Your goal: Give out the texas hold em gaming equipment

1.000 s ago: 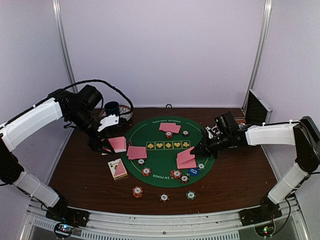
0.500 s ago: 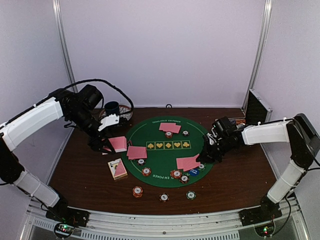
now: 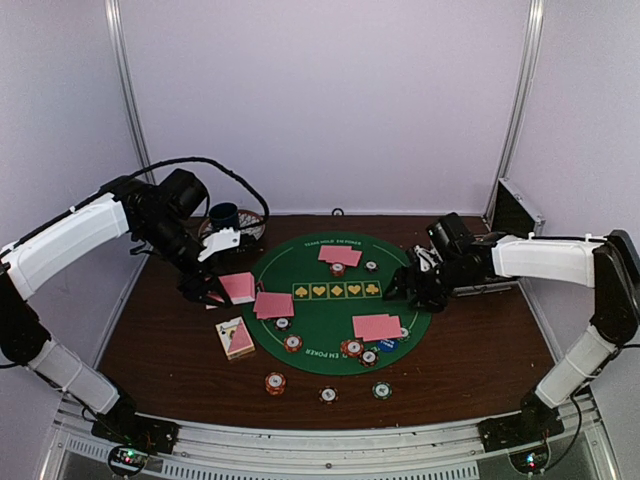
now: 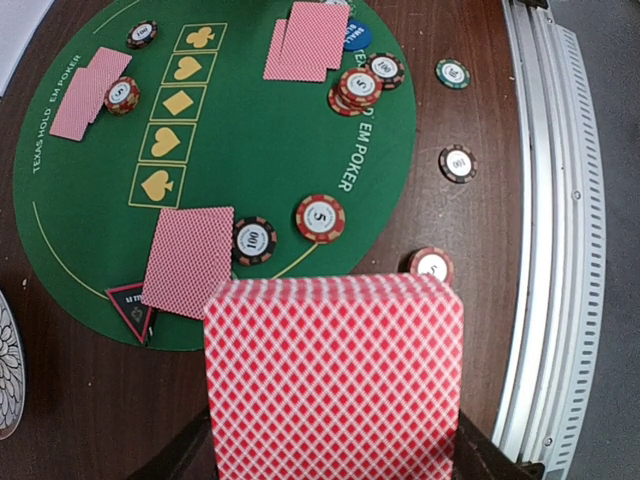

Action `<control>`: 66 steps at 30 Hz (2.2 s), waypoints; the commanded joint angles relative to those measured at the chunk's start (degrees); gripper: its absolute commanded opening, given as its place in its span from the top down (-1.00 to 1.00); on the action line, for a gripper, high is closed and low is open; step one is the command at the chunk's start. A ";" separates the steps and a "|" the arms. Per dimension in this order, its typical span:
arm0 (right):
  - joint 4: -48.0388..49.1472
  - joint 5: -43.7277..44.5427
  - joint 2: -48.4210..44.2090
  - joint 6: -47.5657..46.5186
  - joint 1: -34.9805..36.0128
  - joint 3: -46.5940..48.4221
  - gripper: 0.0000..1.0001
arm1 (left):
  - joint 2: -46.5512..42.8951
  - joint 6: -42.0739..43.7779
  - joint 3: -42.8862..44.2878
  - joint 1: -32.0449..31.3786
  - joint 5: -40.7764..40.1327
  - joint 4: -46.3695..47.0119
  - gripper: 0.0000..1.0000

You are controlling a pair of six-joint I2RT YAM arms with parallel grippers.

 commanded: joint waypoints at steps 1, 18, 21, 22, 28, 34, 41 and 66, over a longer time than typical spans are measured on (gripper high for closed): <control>-0.44 2.32 -3.38 1.19 2.23 4.28 -0.92 | -0.04 0.39 1.90 0.20 1.65 -0.10 1.00; 35.28 -4.26 12.03 27.13 20.44 14.11 -0.89 | -0.29 -0.02 2.15 0.20 1.69 -0.11 1.00; 39.68 -5.74 15.25 30.21 21.76 16.28 -0.85 | -0.42 0.02 1.98 0.22 1.69 -0.06 1.00; 40.41 -6.01 16.06 30.85 22.13 16.98 -0.85 | -0.51 0.01 1.93 0.20 1.64 -0.05 1.00; 48.53 -7.77 19.16 36.25 23.18 17.49 -0.84 | -0.76 0.12 1.63 0.20 1.53 -0.06 1.00; 51.85 -7.60 18.90 37.94 23.78 16.45 -0.83 | -0.72 0.06 1.62 0.20 1.82 -0.07 1.00; 50.25 -10.28 22.48 38.39 25.36 21.86 -0.81 | -0.62 -0.06 1.90 0.20 2.20 -0.09 1.00; 48.67 -16.76 35.40 42.70 26.61 34.39 -0.60 | -0.51 0.21 2.58 0.22 2.49 -0.09 1.00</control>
